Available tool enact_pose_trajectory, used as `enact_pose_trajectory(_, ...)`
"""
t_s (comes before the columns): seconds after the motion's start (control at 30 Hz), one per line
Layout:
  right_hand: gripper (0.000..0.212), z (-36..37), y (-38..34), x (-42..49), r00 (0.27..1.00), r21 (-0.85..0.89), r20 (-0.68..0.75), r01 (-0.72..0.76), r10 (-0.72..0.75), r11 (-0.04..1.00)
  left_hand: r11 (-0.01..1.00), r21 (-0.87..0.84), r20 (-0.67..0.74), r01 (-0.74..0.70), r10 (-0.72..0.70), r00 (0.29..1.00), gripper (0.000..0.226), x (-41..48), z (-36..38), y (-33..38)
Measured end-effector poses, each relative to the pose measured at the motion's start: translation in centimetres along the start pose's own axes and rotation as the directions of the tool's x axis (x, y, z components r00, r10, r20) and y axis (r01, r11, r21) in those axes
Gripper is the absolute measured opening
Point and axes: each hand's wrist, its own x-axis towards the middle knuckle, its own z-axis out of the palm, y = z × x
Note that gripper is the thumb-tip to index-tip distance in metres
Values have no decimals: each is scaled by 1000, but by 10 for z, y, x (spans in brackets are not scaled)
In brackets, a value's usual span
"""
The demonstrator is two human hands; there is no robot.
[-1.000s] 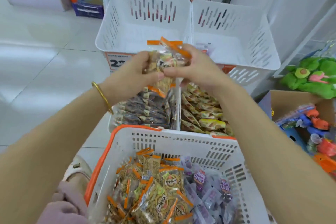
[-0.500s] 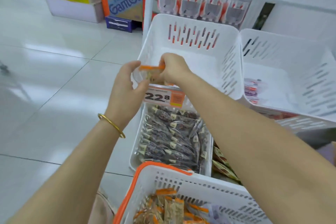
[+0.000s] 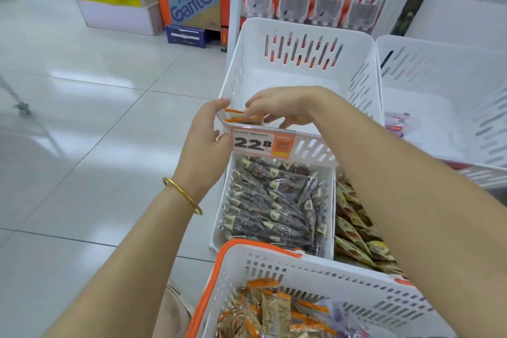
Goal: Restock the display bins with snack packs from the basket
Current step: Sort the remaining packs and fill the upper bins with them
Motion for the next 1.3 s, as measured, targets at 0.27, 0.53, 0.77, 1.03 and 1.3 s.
enact_pose_trajectory(0.27,45,56,32,-111,757,-46,-588,319,-284,947,994,98,113,-51,40,993,44,-60,0,14)
enact_pose_trajectory(0.53,28,233,150,-121,982,88,-183,-27,43,996,909,407,563,85,-323,761,38,-143,6,-3)
enact_pose_trajectory(0.77,41,326,191,-63,962,-186,-78,-271,261,944,828,560,561,-24,-357,746,36,-136,5,-7)
enact_pose_trajectory(1.03,53,350,188,-43,908,-178,-307,-349,285,920,817,570,604,-89,-343,719,38,-133,23,-8)
enact_pose_trajectory(1.3,60,352,191,-52,912,222,-239,-284,334,933,840,540,643,-44,-378,665,34,-147,33,-8)
